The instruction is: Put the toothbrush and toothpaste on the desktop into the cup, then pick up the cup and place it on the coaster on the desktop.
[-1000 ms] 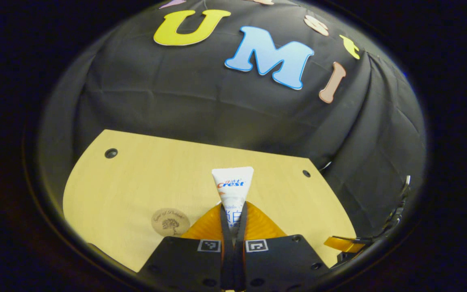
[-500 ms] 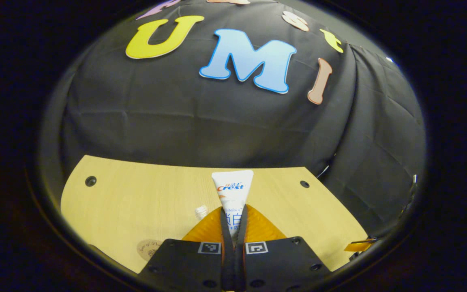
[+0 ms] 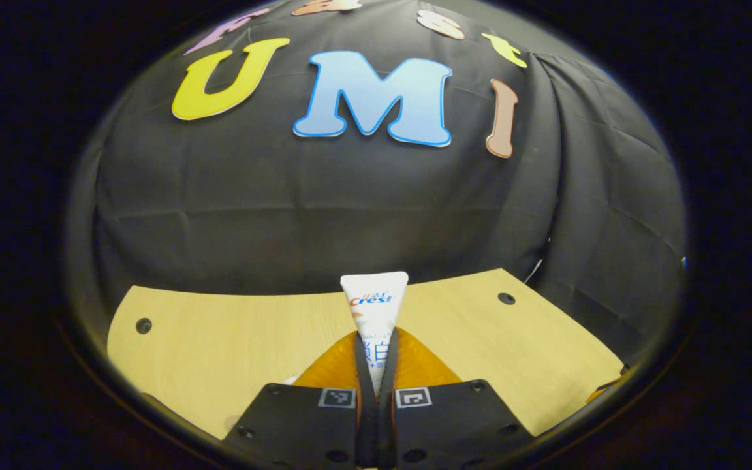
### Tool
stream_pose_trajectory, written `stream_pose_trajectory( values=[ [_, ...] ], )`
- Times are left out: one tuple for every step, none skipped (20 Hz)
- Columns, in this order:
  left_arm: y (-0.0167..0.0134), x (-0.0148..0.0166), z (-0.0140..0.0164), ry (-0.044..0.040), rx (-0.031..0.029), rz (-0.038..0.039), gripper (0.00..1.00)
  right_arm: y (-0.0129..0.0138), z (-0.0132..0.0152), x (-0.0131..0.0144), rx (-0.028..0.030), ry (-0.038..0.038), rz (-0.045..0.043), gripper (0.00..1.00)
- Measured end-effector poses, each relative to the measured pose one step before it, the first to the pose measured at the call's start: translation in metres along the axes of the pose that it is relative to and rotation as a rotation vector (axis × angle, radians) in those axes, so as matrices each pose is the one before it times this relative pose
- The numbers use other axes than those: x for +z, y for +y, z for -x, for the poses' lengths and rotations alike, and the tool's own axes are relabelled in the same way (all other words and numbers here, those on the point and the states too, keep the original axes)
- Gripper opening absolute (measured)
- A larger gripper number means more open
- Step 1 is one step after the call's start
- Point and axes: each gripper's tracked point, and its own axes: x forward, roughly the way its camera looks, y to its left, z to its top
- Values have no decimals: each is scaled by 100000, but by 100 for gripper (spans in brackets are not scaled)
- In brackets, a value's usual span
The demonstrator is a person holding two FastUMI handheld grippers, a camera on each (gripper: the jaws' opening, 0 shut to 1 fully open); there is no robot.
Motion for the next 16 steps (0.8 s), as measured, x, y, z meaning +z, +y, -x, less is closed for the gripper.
stream_pose_trajectory(
  values=[
    [237, -297, -98, 108, 1324, 886, 7, -351, 28, -262, -619, 524, 449, 29],
    [428, -304, 7, -18, 1874, 848, 8, 37, 29, 82, -339, 337, -223, 34],
    [455, -73, -77, -512, 1913, 868, 8, -44, 8, -15, -355, 423, -546, 34],
    [433, -83, -113, -795, 2064, 780, 8, -43, -46, 12, -279, 467, -489, 34],
    [355, -157, -95, -129, 1069, 285, 9, -137, 6, -67, -294, 358, -242, 34],
    [404, -201, -7, 173, 2115, 445, 9, -43, 8, 76, -305, 235, 169, 34],
    [436, -356, -10, 351, 2086, 494, 9, 35, -5, 8, -48, 158, 259, 34],
    [389, -287, 121, 851, 2278, 20, 11, 45, 34, 43, 36, 113, 335, 34],
    [296, -307, 85, 629, 2054, -63, 14, -21, -59, -10, 133, -30, 308, 34],
    [-355, -219, 188, 552, -479, -5, 14, 99, -42, 52, 434, 269, 204, 34],
    [-143, -344, 142, 995, -264, 412, 19, 33, -25, -151, 382, 295, 226, 34],
    [65, -240, 186, 792, -195, 487, 19, 6, -123, -117, 310, 86, 366, 34],
    [-55, -102, 241, 390, -23, 651, 23, 52, -148, -157, 424, 335, 463, 34],
    [-133, 73, 319, 15, -284, 912, 27, 66, -117, -85, 427, 344, 383, 34],
    [144, 43, 329, 31, 533, 602, 31, 139, -157, -43, 418, 56, 411, 34],
    [-74, 240, 263, -573, -457, 1060, 29, 180, -82, 13, 478, 95, 356, 29]
  ],
)
